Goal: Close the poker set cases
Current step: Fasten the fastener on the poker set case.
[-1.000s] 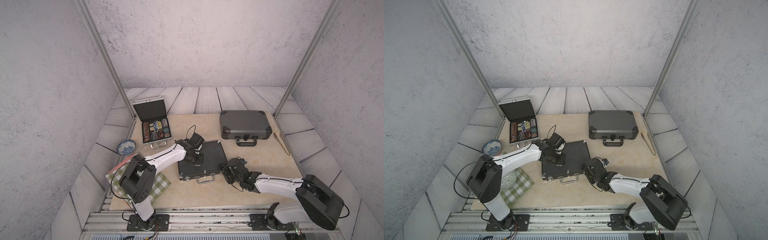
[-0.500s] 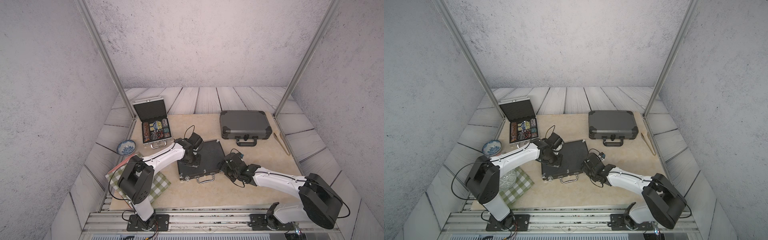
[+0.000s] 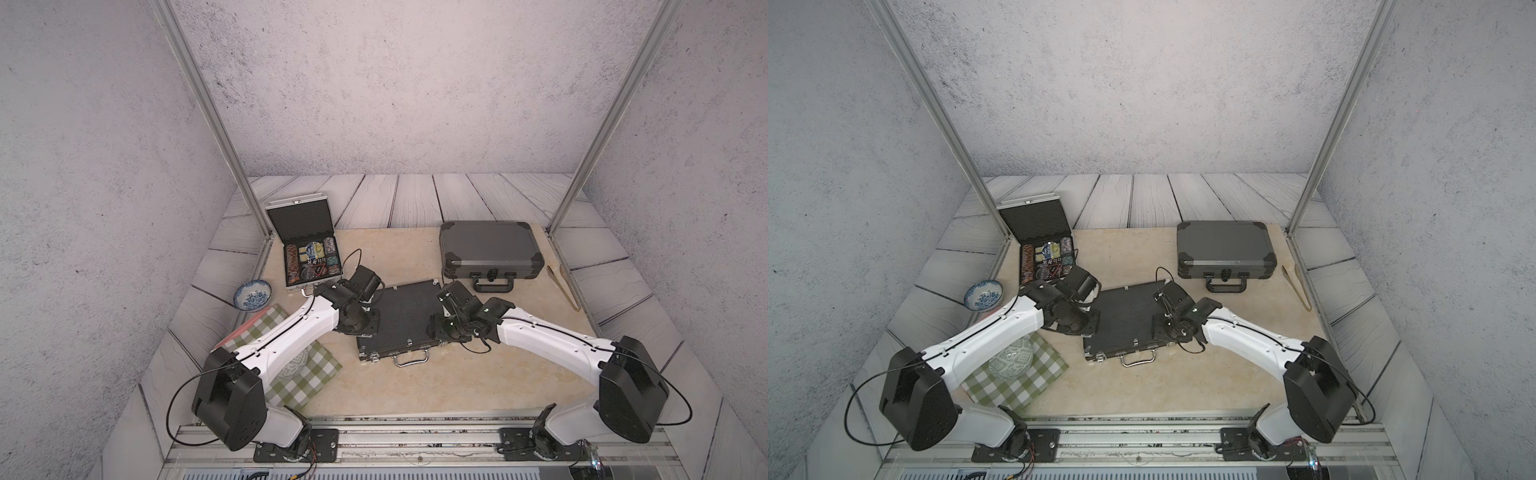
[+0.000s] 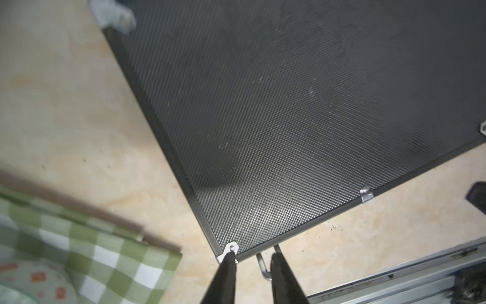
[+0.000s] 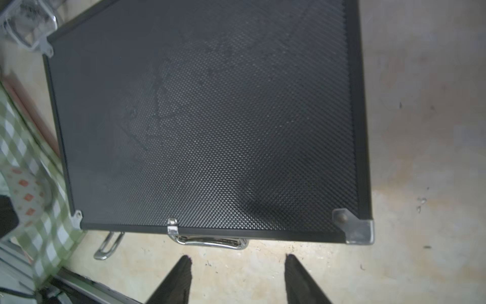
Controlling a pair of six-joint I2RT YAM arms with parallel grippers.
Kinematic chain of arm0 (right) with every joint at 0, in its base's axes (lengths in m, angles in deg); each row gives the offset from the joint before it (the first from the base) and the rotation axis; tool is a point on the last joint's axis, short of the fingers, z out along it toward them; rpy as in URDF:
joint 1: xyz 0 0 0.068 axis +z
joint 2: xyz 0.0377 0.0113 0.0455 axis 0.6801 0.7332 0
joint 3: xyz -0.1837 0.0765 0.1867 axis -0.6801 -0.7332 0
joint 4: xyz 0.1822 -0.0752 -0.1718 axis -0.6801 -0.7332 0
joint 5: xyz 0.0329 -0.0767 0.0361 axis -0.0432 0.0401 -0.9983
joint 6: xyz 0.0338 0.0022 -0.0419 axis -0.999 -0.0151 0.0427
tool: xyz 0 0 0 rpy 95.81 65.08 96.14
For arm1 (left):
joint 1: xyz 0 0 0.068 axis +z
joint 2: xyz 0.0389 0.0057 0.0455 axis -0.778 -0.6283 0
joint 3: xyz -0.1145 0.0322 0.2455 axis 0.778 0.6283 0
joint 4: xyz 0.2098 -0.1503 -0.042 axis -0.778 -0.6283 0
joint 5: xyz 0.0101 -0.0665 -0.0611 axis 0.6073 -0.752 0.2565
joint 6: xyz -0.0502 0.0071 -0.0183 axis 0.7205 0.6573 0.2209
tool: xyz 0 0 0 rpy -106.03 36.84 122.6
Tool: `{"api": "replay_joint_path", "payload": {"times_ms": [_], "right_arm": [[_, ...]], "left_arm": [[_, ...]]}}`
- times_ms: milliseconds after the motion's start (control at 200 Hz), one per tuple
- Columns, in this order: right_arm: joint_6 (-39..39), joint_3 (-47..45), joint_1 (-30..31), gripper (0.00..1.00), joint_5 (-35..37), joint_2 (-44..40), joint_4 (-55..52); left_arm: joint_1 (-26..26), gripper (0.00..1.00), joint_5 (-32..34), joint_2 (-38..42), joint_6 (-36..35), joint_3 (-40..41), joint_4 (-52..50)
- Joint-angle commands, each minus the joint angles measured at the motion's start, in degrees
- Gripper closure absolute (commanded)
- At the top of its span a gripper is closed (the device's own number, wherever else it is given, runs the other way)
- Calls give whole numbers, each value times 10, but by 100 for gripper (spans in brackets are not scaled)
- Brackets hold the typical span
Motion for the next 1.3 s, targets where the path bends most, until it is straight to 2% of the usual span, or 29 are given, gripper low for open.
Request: {"api": "replay_joint_path", "payload": {"times_ms": [0, 180, 380, 550, 771, 1036, 1141, 1291], "right_arm": [[58, 35, 1, 53, -10, 25, -24], [75, 82, 1, 59, -10, 75, -32], [76, 93, 0, 60, -16, 105, -25], [72, 89, 0, 60, -18, 118, -18], [69, 78, -1, 61, -21, 119, -11], [63, 68, -7, 61, -25, 124, -1], [63, 70, -7, 61, -26, 126, 0], [62, 69, -8, 61, -25, 124, 0]], "left_arm": [[0, 84, -25, 21, 19, 30, -21], [-19, 90, -79, 49, 53, 90, 19], [-36, 92, -94, 65, 91, 136, 63], [-54, 92, -88, 46, 109, 145, 103], [-61, 93, -76, 19, 102, 151, 102], [-70, 93, -57, 7, 120, 210, 146], [-75, 90, -32, 5, 126, 221, 179], [-76, 81, 9, 7, 131, 224, 196]]}}
